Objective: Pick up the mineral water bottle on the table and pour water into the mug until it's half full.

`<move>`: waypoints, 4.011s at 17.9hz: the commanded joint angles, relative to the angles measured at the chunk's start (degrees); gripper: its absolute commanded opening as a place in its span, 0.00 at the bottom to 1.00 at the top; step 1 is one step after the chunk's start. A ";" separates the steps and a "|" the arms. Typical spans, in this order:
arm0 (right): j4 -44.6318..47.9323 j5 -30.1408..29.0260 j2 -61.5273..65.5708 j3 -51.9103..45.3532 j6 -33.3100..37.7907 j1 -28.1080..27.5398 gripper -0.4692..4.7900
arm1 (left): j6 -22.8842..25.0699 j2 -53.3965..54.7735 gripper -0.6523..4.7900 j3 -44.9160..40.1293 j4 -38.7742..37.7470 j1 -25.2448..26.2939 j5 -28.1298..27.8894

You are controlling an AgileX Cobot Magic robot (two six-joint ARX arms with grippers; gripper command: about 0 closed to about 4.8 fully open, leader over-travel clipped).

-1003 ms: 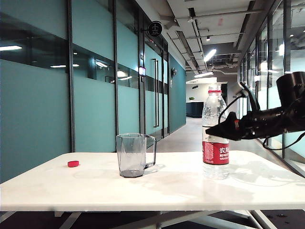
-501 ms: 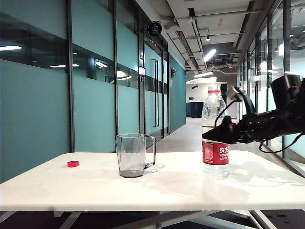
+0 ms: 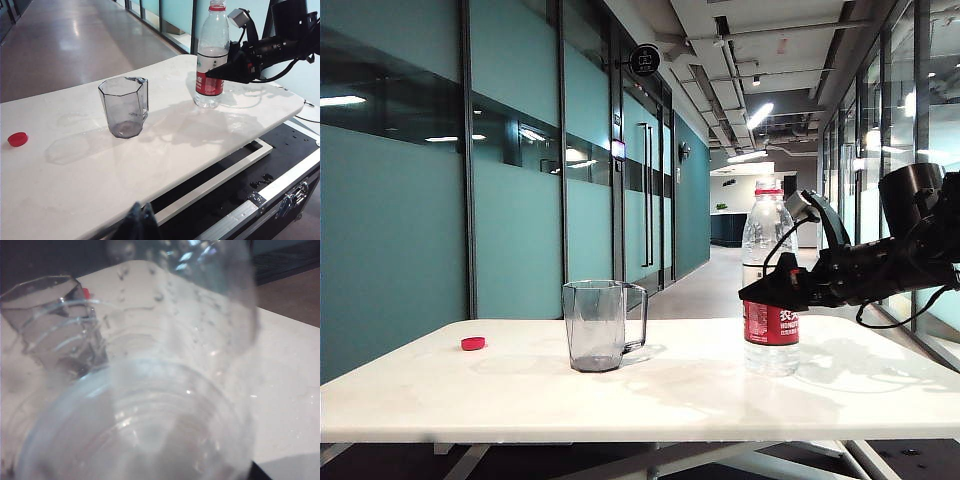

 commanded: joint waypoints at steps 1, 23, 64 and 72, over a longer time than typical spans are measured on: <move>1.25 0.42 -0.22 0.26 0.04 0.09 0.75 | 0.24 0.04 0.11 0.07 -0.22 -0.07 0.37; -14.95 16.31 -5.40 6.88 -4.00 7.50 0.37 | 1.36 0.02 0.11 0.07 -0.24 -0.04 0.35; -29.09 75.01 -1.73 21.49 -51.60 26.05 0.36 | 1.73 0.02 0.11 0.07 -0.24 -0.02 0.17; -27.30 78.95 -0.74 23.80 -61.48 27.23 0.36 | 1.73 0.02 0.11 0.07 -0.22 -0.02 0.17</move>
